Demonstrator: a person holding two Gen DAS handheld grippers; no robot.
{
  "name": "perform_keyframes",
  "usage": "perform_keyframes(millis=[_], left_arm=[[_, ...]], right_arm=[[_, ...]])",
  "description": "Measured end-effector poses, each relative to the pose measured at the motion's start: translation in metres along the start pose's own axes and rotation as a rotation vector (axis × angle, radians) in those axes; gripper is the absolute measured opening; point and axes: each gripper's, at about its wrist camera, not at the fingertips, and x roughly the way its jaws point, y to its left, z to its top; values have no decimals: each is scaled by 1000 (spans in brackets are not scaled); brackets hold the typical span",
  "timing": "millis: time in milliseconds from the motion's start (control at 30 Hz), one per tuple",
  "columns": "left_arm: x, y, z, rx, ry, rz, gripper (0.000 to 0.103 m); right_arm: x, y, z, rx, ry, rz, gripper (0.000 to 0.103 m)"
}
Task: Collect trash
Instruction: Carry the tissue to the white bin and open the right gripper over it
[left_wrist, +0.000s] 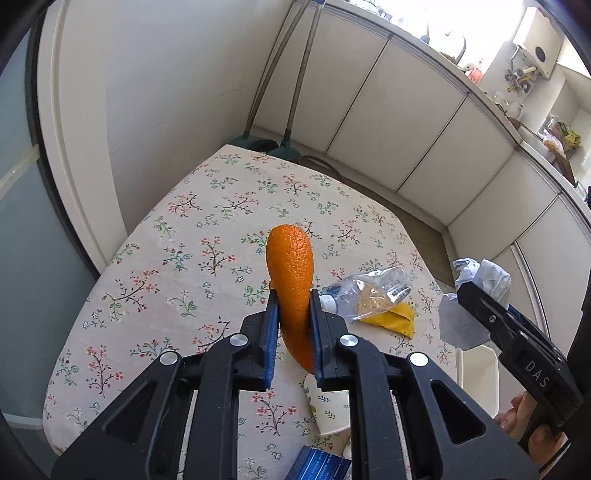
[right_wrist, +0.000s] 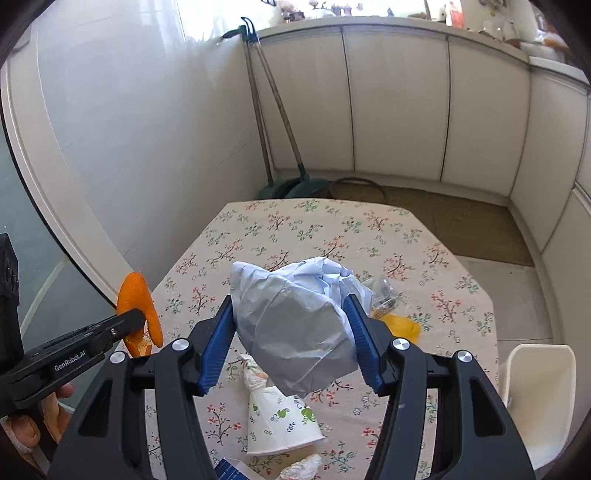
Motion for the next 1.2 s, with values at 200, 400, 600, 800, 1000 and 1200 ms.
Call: perform_keyframes(millis=[200, 400, 600, 800, 1000, 1200], left_arm=[[0, -19, -7, 29, -14, -24, 15], [2, -40, -15, 72, -16, -42, 15], [6, -61, -23, 105, -8, -55, 15], [9, -84, -30, 137, -7, -77, 15], [13, -109, -40, 180, 9, -110, 15], [20, -139, -55, 219, 37, -145, 15]], right_arm=[[-28, -25, 2, 26, -86, -72, 58], [-53, -61, 1, 93, -145, -146, 58], [-76, -104, -3, 182, -187, -226, 59], [-93, -148, -13, 270, -206, -307, 59], [-110, -193, -25, 351, -215, -398, 59], [-125, -236, -45, 430, -198, -505, 59]])
